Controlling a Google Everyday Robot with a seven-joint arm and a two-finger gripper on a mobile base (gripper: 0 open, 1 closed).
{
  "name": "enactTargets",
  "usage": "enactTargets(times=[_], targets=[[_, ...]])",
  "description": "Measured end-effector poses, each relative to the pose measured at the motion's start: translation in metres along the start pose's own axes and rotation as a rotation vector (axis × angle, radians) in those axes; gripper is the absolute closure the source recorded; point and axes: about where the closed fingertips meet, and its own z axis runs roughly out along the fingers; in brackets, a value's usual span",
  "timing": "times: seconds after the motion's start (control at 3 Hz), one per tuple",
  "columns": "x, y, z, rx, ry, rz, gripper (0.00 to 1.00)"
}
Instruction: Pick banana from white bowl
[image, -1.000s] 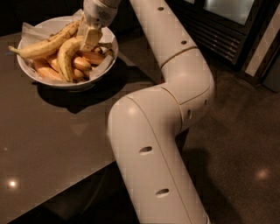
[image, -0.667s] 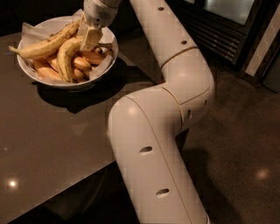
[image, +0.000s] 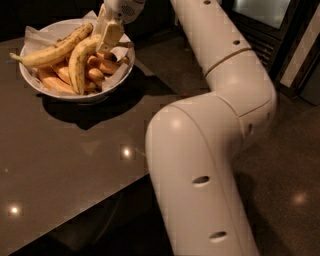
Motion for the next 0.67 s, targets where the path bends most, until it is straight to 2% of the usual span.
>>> enactTargets(times=[0.33, 0.67], targets=[[0.011, 0.007, -0.016, 0.064, -0.065, 0.015, 1.0], [0.019, 0.016, 0.003, 0.047, -0.071, 0.036, 1.0]])
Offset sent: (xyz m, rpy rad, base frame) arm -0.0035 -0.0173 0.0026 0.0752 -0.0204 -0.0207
